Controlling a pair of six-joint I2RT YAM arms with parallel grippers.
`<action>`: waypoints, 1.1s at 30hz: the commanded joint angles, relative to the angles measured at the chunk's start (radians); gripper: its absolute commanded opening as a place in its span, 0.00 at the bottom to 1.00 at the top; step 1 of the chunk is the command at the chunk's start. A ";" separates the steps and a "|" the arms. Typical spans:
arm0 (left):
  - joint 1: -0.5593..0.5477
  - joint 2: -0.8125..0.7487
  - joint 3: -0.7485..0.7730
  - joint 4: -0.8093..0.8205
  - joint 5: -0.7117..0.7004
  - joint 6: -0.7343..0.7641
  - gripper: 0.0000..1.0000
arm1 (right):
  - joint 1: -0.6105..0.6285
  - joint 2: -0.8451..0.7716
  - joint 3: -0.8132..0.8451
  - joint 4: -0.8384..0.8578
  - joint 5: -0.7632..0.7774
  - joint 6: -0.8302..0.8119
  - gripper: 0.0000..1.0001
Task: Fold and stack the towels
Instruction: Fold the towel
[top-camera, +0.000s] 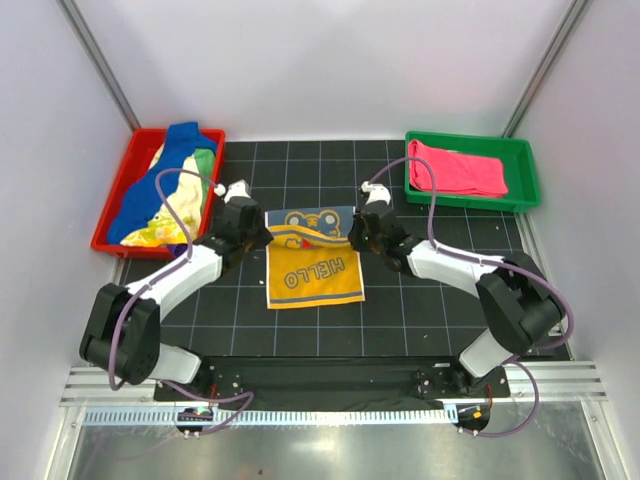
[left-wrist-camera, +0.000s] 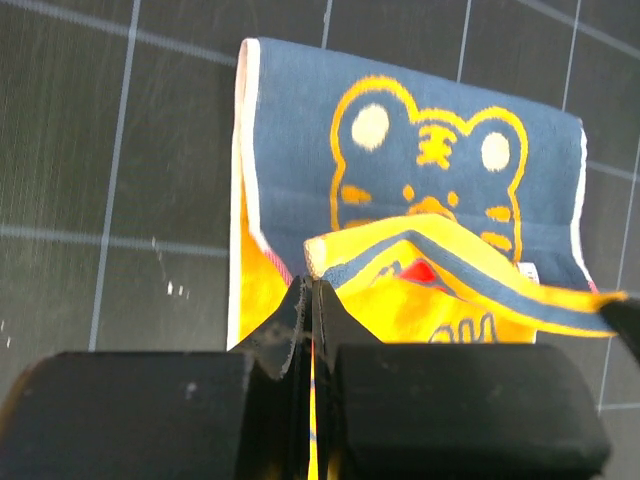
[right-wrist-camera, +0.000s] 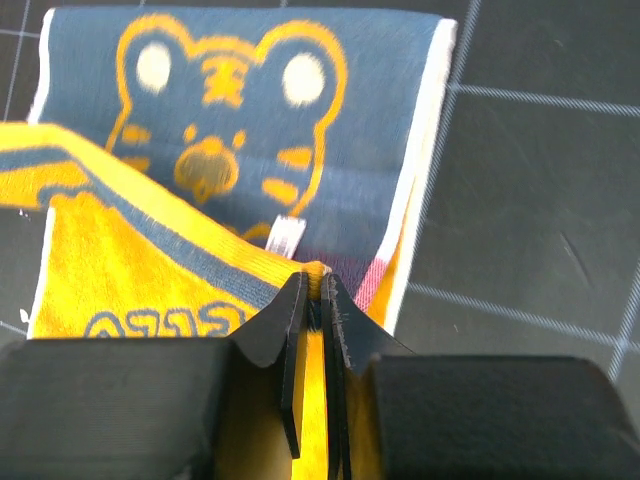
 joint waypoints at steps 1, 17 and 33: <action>-0.025 -0.076 -0.038 0.006 -0.062 -0.015 0.00 | 0.018 -0.085 -0.046 0.051 0.083 0.049 0.01; -0.099 -0.230 -0.196 -0.026 -0.125 -0.047 0.00 | 0.076 -0.263 -0.211 0.037 0.096 0.123 0.01; -0.142 -0.312 -0.260 -0.055 -0.145 -0.074 0.00 | 0.133 -0.325 -0.273 0.002 0.152 0.164 0.01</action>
